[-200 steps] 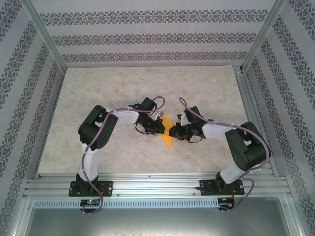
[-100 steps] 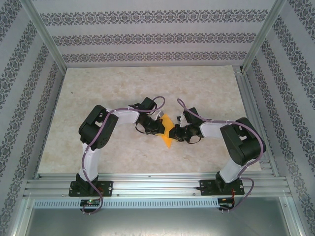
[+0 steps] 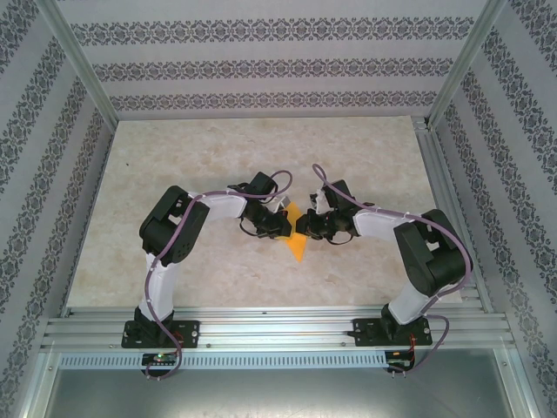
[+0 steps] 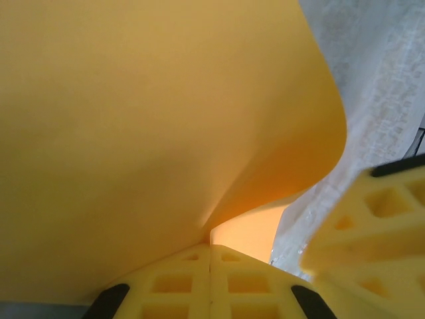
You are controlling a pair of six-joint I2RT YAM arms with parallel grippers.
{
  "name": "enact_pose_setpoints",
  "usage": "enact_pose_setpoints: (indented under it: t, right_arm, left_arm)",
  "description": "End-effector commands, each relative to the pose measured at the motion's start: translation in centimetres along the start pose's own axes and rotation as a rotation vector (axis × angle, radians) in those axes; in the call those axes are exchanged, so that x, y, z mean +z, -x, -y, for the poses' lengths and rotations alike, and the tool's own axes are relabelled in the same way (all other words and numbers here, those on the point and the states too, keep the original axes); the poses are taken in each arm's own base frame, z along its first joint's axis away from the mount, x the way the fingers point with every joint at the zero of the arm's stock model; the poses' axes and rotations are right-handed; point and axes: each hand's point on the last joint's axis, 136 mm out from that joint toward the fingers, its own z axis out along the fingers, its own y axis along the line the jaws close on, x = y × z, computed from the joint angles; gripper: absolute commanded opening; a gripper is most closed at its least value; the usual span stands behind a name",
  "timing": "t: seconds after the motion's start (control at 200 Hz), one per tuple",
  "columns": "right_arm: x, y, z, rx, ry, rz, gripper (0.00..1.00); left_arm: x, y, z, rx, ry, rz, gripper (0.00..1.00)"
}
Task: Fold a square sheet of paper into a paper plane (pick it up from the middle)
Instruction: Third fold the triangle at the center of the table.
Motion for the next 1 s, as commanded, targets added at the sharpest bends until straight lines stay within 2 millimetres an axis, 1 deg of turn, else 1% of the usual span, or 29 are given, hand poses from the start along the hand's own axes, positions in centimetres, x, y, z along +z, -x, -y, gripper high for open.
enact_pose_setpoints:
  t: [0.0,0.075,0.17,0.22,0.27,0.39,0.445,0.49,0.599,0.774,0.994]
  right_arm:
    - [0.9,0.3,1.8,0.003,-0.042,0.004,0.16]
    - [1.6,-0.1,3.1,0.022,-0.071,-0.017,0.16]
    - [2.2,-0.4,4.0,0.043,-0.088,-0.033,0.16]
    - [2.1,-0.4,3.6,0.038,-0.072,-0.033,0.15]
    - [1.7,0.0,2.6,0.026,-0.043,-0.017,0.15]
    - [-0.2,1.5,0.0,-0.009,0.026,0.034,0.16]
    - [-1.0,2.2,-0.7,-0.021,0.041,0.054,0.16]
    - [-1.4,2.6,-0.9,-0.031,0.04,0.063,0.16]
    - [-1.4,2.8,0.1,-0.024,0.01,0.053,0.16]
    - [-0.1,2.3,1.2,0.002,0.011,0.023,0.16]
    - [1.7,1.6,4.6,0.044,-0.086,-0.02,0.16]
  left_arm:
    - [1.0,-0.5,-1.8,-0.014,0.055,-0.029,0.07]
    - [1.0,-0.6,-1.8,-0.015,0.056,-0.029,0.07]
    - [1.0,-0.6,-1.8,-0.015,0.057,-0.03,0.07]
    - [1.0,-0.6,-1.8,-0.016,0.056,-0.031,0.07]
    - [1.0,-0.6,-1.8,-0.016,0.058,-0.031,0.07]
    - [1.0,-0.7,-2.0,-0.018,0.064,-0.033,0.07]
    - [1.0,-0.7,-2.0,-0.019,0.066,-0.033,0.07]
    - [1.0,-0.7,-2.0,-0.019,0.065,-0.032,0.07]
    - [1.0,-0.6,-1.9,-0.019,0.064,-0.031,0.07]
    - [0.9,-0.5,-1.8,-0.018,0.064,-0.029,0.07]
    - [0.9,-0.6,-1.9,-0.018,0.066,-0.031,0.07]
